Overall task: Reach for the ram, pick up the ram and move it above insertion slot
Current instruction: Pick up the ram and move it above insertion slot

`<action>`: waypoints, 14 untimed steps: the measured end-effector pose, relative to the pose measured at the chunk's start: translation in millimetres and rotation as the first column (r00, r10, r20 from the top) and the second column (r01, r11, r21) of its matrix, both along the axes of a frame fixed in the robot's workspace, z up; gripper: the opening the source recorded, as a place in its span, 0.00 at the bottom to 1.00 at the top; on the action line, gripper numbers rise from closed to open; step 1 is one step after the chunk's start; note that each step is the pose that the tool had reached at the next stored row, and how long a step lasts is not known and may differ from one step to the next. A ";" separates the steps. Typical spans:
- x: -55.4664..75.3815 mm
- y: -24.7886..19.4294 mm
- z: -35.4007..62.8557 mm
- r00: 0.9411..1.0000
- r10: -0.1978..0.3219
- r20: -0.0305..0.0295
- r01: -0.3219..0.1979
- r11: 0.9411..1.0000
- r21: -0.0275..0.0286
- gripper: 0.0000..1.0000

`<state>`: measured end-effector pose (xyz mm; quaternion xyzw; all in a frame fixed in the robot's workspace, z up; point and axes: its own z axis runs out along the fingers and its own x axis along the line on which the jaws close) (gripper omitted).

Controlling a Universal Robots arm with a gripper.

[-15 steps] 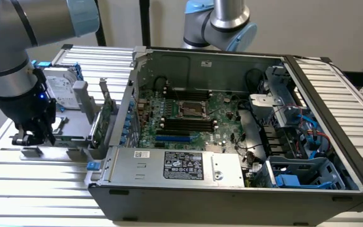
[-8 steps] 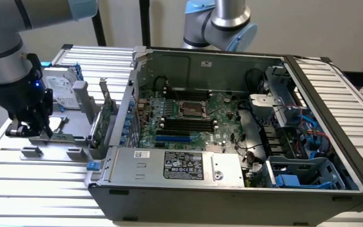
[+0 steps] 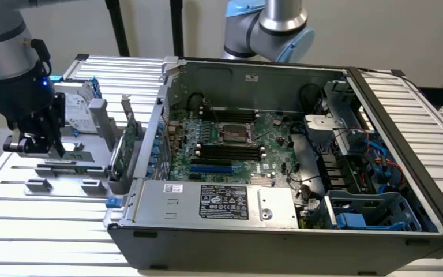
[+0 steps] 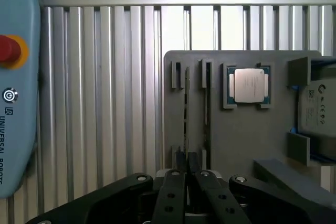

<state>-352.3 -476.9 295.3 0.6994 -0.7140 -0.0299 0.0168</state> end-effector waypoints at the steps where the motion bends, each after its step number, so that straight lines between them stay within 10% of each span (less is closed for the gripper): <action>1: 2.1 0.0 4.2 1.000 0.000 0.000 0.000 1.000 0.001 0.13; 14: 48.7 0.0 48.6 1.000 0.000 0.000 0.000 1.000 0.019 0.13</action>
